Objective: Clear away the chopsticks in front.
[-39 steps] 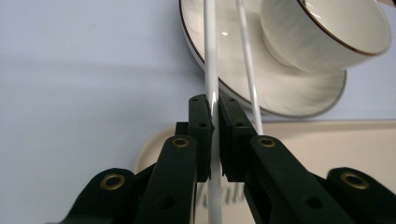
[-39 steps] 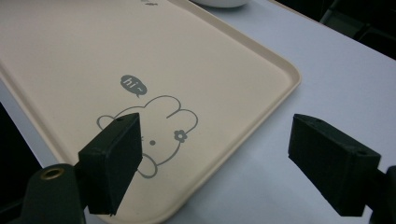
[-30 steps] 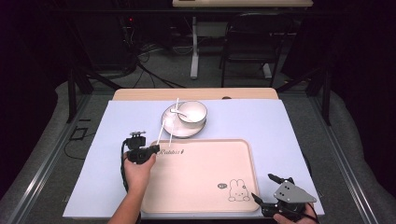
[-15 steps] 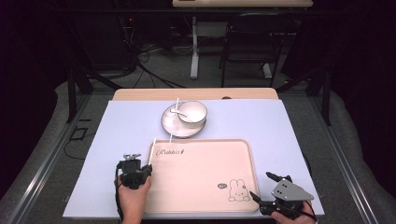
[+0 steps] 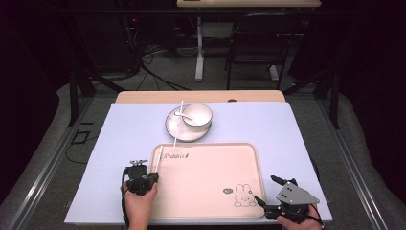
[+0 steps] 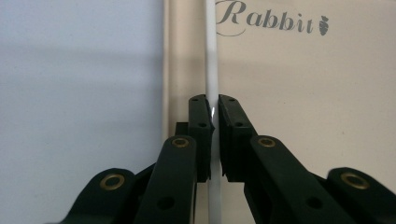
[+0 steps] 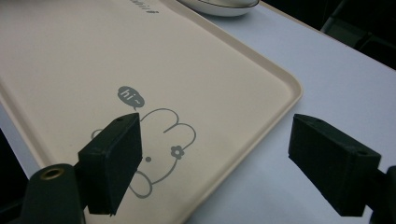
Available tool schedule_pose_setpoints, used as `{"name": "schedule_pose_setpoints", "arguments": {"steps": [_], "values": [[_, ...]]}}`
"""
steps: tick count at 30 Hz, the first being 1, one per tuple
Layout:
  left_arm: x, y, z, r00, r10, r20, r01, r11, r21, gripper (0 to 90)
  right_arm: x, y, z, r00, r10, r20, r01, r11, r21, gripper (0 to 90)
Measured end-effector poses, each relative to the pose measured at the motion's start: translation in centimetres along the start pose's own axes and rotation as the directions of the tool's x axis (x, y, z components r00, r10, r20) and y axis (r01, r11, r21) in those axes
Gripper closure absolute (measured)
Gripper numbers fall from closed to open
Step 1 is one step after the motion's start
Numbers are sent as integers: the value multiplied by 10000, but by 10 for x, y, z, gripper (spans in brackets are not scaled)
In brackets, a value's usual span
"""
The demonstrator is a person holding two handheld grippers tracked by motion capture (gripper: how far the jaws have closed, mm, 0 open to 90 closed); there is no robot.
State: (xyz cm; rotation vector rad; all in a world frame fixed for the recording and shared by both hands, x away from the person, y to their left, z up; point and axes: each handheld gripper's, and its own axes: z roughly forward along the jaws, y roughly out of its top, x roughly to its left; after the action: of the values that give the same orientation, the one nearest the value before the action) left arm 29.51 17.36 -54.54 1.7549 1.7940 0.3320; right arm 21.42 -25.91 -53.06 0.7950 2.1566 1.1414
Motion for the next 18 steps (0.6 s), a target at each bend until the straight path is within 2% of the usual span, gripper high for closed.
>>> {"name": "schedule_pose_setpoints", "arguments": {"steps": [5,11,18], "values": [[-1,1,1,10000,-63,45,64,10000,-60,847,0,0,0,10000,-20,19,20,10000,-7,171],[-2,1,2,9997,210,-115,-211,9998,-45,841,0,0,0,10000,-10,-3,10,10000,1,171],[-1,0,2,9997,216,-94,-217,9997,-128,841,0,0,0,10000,-2,-3,2,10000,-2,171]]}}
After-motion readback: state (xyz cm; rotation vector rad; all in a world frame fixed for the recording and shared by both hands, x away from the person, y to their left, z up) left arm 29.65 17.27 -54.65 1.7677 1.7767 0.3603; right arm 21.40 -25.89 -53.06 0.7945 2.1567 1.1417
